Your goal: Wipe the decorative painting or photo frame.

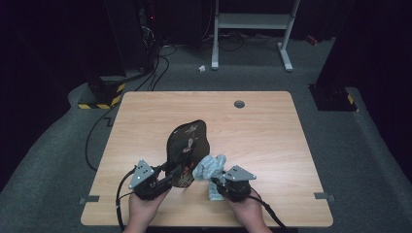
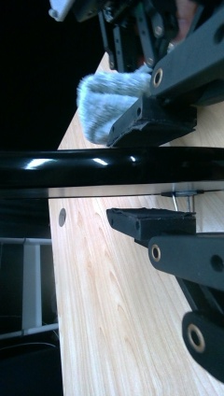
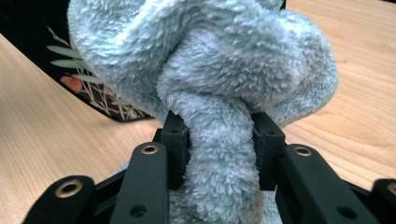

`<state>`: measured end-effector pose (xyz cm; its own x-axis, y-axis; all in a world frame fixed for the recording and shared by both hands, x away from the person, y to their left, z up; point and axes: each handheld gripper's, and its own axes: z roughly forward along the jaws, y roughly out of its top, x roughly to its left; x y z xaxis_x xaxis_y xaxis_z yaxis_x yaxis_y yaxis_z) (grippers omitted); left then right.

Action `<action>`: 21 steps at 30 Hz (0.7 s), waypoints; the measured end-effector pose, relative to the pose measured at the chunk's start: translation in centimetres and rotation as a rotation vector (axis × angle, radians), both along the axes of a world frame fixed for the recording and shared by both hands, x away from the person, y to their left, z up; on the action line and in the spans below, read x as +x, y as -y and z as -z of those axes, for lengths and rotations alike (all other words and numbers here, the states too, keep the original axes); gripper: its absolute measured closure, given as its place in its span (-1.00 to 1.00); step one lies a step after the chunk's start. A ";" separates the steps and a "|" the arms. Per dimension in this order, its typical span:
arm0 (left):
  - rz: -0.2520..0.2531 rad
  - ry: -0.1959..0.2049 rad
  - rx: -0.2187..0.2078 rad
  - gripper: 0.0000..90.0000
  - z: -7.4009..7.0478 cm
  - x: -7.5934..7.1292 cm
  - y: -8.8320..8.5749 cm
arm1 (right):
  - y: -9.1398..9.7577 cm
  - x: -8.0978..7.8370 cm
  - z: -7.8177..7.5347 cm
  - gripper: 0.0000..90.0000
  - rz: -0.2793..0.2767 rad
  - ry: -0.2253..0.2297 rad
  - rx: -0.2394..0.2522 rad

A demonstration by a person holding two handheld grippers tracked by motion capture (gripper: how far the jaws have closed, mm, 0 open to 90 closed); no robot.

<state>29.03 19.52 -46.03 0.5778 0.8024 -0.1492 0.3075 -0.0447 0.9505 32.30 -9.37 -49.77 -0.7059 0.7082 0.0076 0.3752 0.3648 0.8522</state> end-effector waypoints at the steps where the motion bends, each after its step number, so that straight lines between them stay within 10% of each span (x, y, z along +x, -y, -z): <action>1: 0.000 -0.001 0.003 0.31 0.1 -0.1 -0.1 | 0.1 -0.1 -0.1 0.43 0.001 0.009 0.005; 21: 0.015 0.004 0.028 0.46 1.8 -0.6 0.2 | 0.3 -0.5 -3.5 0.42 0.012 0.138 0.100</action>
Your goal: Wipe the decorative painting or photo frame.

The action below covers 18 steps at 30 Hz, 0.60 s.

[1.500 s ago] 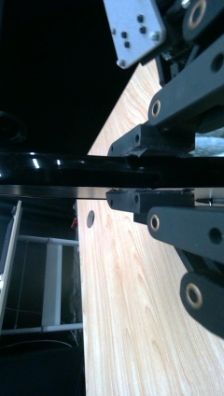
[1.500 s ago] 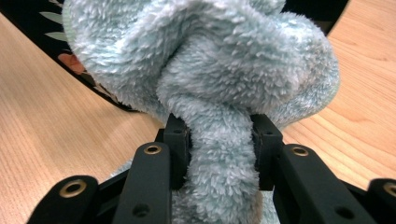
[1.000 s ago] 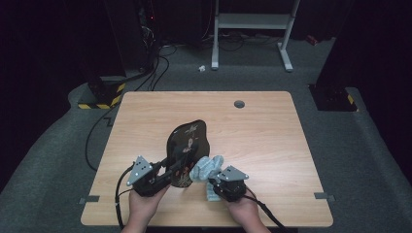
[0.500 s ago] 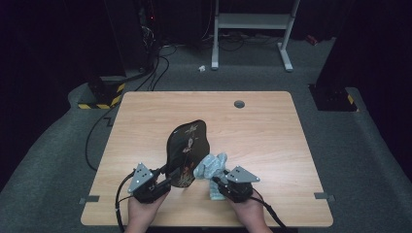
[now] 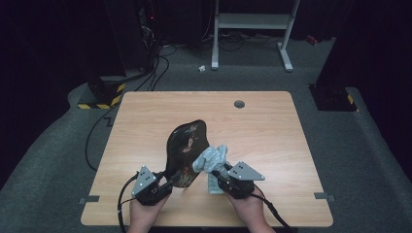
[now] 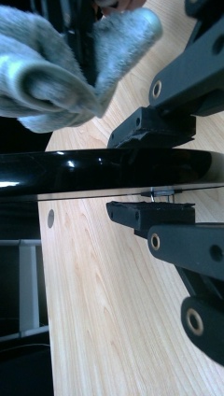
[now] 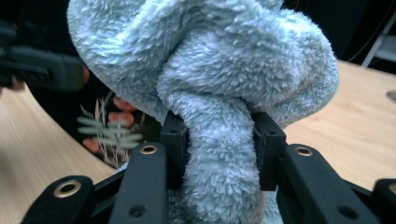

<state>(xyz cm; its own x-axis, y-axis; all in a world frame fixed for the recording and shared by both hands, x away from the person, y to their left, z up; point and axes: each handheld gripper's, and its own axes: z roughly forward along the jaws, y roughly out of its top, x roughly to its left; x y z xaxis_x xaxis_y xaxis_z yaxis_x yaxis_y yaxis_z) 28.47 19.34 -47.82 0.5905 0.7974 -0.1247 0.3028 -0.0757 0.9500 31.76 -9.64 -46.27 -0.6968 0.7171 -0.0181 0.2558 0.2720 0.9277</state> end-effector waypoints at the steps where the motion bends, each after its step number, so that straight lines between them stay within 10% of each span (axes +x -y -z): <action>1: 0.002 0.001 0.000 0.47 0.0 0.1 0.0 | -0.1 0.0 -0.3 0.42 0.001 0.013 0.004; 18: 0.012 0.005 -0.027 0.69 0.1 0.4 0.1 | -1.9 1.2 -6.0 0.42 -0.014 0.115 0.065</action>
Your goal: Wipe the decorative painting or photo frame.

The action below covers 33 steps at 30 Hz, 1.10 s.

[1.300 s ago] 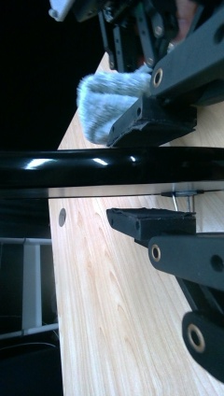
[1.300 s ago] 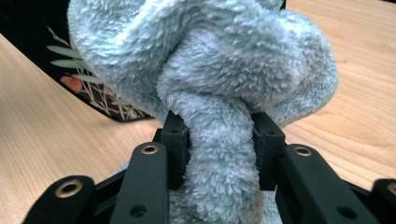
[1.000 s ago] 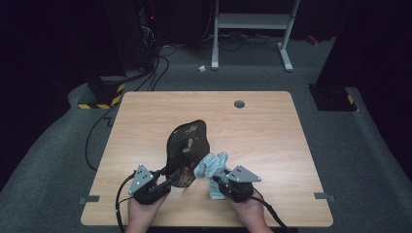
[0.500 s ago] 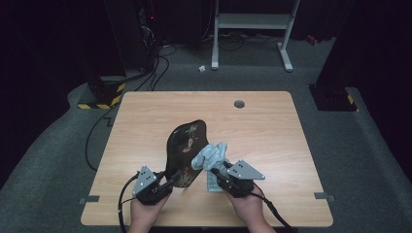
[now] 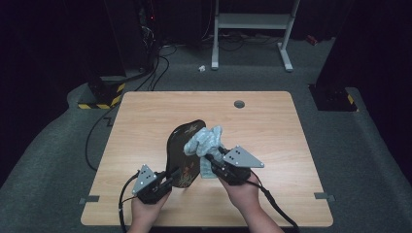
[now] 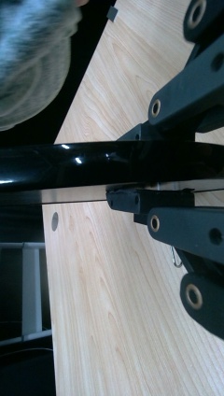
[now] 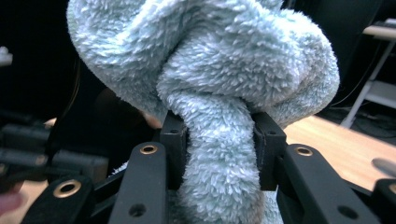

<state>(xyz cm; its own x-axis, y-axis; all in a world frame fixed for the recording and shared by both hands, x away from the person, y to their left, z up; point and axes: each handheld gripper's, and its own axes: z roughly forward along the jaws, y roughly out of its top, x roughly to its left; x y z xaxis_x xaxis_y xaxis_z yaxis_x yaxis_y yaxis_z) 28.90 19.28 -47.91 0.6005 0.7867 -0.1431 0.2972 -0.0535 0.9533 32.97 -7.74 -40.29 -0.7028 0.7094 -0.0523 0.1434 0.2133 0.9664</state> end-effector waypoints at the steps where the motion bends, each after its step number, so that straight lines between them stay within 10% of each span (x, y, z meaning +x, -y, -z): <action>1: 0.001 -0.001 0.000 0.70 0.0 0.0 0.0 | -0.1 0.1 -0.4 0.42 0.004 0.007 0.002; 33: -0.003 0.009 -0.039 0.78 0.5 0.1 -0.4 | -5.9 4.7 -7.3 0.44 -0.061 0.066 0.065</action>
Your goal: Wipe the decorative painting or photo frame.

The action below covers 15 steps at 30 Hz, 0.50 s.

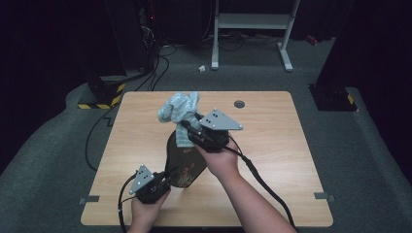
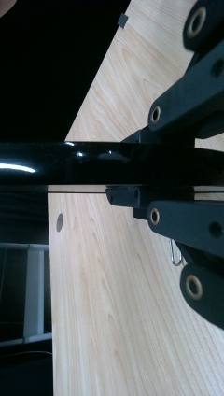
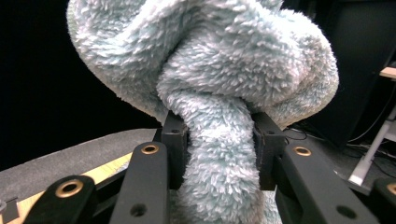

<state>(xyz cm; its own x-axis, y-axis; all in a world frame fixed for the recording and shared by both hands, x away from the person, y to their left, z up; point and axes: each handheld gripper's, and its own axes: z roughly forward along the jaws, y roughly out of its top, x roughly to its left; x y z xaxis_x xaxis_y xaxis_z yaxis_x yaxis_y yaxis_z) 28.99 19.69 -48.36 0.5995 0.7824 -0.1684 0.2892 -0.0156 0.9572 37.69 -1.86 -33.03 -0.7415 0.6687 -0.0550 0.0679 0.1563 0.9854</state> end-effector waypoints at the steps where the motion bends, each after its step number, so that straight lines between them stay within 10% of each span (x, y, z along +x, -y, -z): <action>1: 0.000 0.000 0.000 0.78 0.0 0.0 0.0 | -0.2 0.1 0.0 0.45 -0.006 -0.001 -0.003; 15: 0.001 -0.001 -0.011 0.78 0.1 0.0 0.0 | -1.4 1.3 1.1 0.47 -0.028 -0.041 -0.009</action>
